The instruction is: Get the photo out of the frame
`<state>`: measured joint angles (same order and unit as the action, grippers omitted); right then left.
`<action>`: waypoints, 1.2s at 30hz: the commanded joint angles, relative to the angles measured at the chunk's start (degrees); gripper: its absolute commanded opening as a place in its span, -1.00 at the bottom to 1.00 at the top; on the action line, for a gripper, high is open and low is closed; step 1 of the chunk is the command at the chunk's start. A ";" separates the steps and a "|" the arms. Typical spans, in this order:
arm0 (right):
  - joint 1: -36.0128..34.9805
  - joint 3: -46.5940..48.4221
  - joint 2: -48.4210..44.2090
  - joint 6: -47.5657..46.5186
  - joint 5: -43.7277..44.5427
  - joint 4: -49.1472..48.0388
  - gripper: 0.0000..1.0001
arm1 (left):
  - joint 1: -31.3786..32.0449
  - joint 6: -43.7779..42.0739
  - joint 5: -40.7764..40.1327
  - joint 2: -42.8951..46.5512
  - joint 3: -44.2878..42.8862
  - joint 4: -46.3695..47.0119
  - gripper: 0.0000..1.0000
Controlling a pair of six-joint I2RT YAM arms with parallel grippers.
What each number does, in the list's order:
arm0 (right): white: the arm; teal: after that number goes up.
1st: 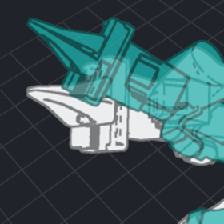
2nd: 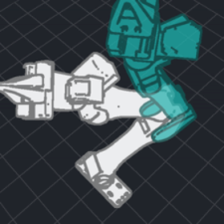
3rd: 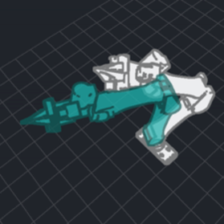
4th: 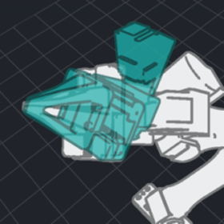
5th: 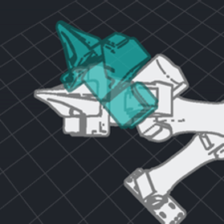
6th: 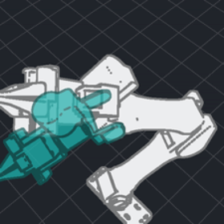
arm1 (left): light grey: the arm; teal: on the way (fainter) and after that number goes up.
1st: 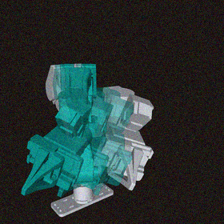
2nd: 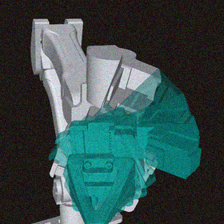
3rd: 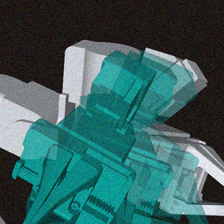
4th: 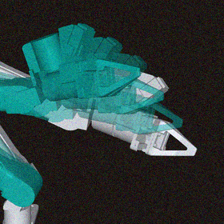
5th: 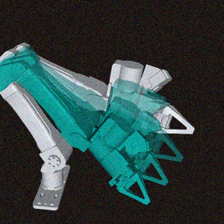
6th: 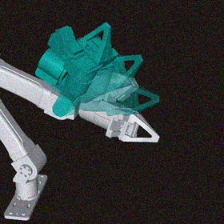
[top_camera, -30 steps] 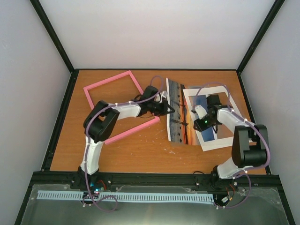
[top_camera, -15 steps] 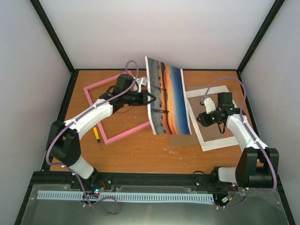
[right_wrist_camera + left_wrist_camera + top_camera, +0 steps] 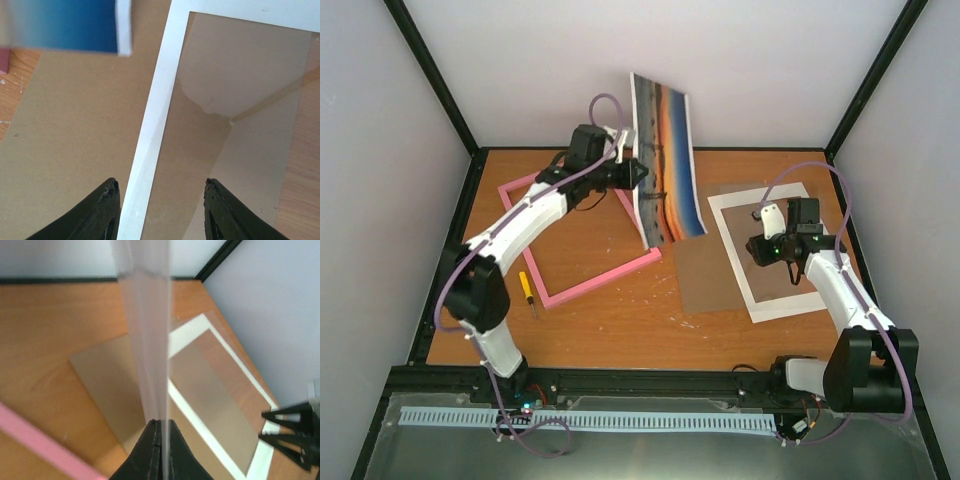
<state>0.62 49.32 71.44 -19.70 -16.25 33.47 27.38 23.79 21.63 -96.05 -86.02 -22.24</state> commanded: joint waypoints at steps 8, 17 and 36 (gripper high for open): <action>0.08 -1.13 -3.83 0.38 1.27 -1.92 -0.08 | -0.38 10.84 2.60 -3.96 4.41 31.35 -0.99; 0.08 -0.34 -5.36 -6.35 -18.20 3.38 -0.07 | -1.65 26.75 19.81 -4.10 23.29 54.21 -0.99; -0.01 -0.97 -4.73 -6.42 -16.56 2.67 -0.07 | 6.86 35.54 21.46 -16.57 23.56 60.02 -0.99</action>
<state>0.62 48.66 66.76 -25.69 -32.18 36.36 32.67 54.83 42.94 -109.78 -60.34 33.61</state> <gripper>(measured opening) 0.462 0.008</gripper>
